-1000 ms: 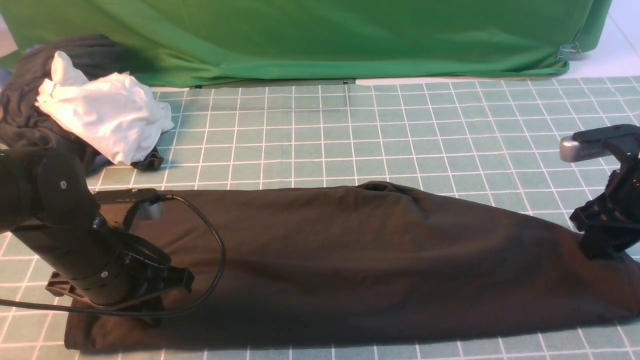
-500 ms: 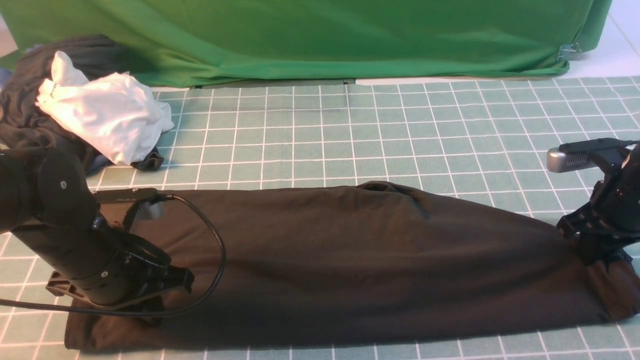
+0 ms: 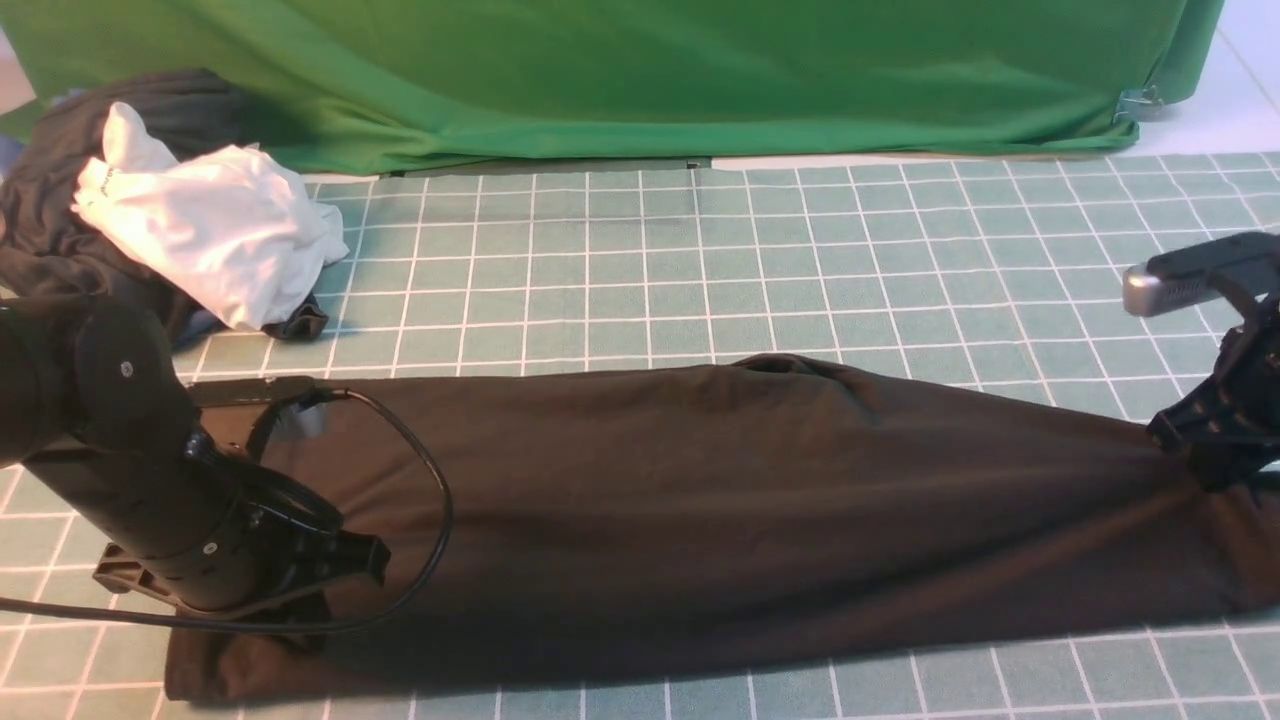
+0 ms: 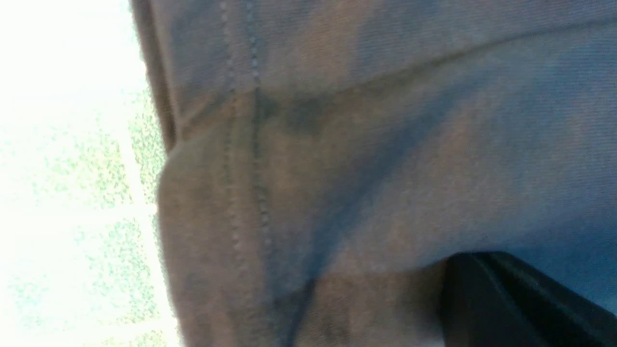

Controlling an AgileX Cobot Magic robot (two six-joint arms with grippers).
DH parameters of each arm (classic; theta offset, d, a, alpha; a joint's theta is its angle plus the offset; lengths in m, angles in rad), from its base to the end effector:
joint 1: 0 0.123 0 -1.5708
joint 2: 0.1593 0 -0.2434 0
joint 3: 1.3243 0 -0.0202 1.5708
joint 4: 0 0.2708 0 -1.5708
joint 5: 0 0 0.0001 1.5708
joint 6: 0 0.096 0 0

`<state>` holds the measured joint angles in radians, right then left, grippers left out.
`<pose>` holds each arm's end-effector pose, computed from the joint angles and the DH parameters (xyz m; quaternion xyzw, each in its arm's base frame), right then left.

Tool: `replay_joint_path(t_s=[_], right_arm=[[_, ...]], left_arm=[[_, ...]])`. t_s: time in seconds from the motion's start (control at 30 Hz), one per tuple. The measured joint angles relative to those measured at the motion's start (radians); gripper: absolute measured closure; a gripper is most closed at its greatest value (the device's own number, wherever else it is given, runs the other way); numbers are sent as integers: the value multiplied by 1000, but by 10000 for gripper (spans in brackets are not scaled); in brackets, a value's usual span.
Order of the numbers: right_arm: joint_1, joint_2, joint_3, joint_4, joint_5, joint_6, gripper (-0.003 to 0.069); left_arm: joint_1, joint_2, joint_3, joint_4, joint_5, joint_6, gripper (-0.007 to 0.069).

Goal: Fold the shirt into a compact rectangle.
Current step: 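Pull the folded dark garment lengthwise by its ends to straighten it flat on the table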

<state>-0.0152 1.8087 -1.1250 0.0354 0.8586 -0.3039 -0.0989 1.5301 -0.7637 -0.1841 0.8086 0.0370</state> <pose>0.3405 -0.0026 0.1167 -0.1329 0.9893 0.0047 0.0593 0.2583 -0.0384 0.1155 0.0070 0.9967 -0.0703 0.0392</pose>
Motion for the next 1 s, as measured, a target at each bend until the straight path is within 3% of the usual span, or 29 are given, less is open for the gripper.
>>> replay_joint_path(t_s=[0.17,0.23,0.33,0.43,0.6,0.8,1.0], right_arm=[[-14,18,0,-73,-45,100,468],[-15,18,0,-131,-51,157,345],[-15,18,0,-175,-53,181,291],[-15,18,0,-184,-54,192,305],[-15,8,0,-201,-55,201,458],[-16,-93,0,-211,-61,237,568],[-23,-230,12,-35,-30,215,594]], left_arm=[[0,0,0,0,6,6,618],[0,0,0,0,9,12,618],[0,0,0,0,9,15,618],[0,0,0,0,9,16,618],[0,0,0,0,9,17,618],[0,0,0,0,5,18,618],[0,0,0,0,2,18,618]])
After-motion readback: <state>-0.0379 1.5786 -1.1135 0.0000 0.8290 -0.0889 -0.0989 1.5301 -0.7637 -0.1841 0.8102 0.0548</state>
